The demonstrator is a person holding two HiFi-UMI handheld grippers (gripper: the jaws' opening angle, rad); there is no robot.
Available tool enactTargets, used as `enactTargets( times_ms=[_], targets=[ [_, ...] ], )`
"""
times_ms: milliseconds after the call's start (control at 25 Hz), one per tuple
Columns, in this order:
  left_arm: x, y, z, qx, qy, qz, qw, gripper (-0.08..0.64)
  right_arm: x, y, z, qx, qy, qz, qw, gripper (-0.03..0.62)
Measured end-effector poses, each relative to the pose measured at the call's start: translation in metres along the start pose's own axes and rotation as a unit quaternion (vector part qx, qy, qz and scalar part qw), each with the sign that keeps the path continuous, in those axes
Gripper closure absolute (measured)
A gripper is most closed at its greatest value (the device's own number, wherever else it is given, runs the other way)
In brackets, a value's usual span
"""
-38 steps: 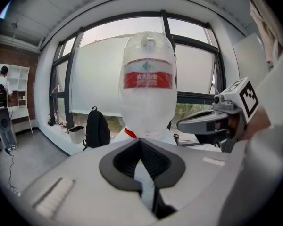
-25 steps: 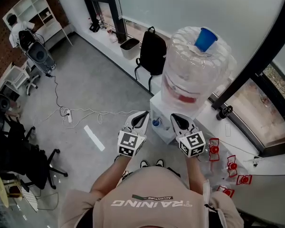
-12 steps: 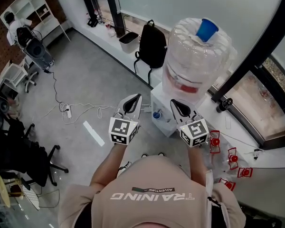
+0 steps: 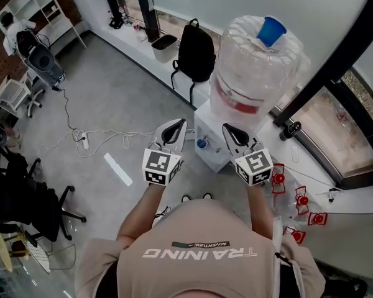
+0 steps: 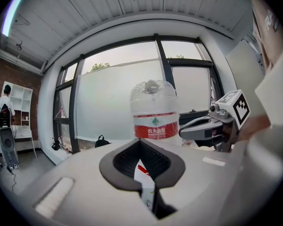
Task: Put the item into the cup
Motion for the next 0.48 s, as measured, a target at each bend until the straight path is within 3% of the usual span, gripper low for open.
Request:
enactTargets(
  times_ms=[480],
  targets=[
    [-0.0083,-0.0032,0.003,0.01,-0.005,-0.023,0.9997,0.552,0.0009,0.0088,-0.0042,0.013,0.011,0.001,1.0,0.581]
  ],
)
Point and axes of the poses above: the fingertips, and each gripper's own axes: y backward along the fingers, x to its left, z out of its top, the point moved 6 cm from there along y, backward along the fingers, and after that the axes turned 7 degrees about -y, right-handed, at the moved point
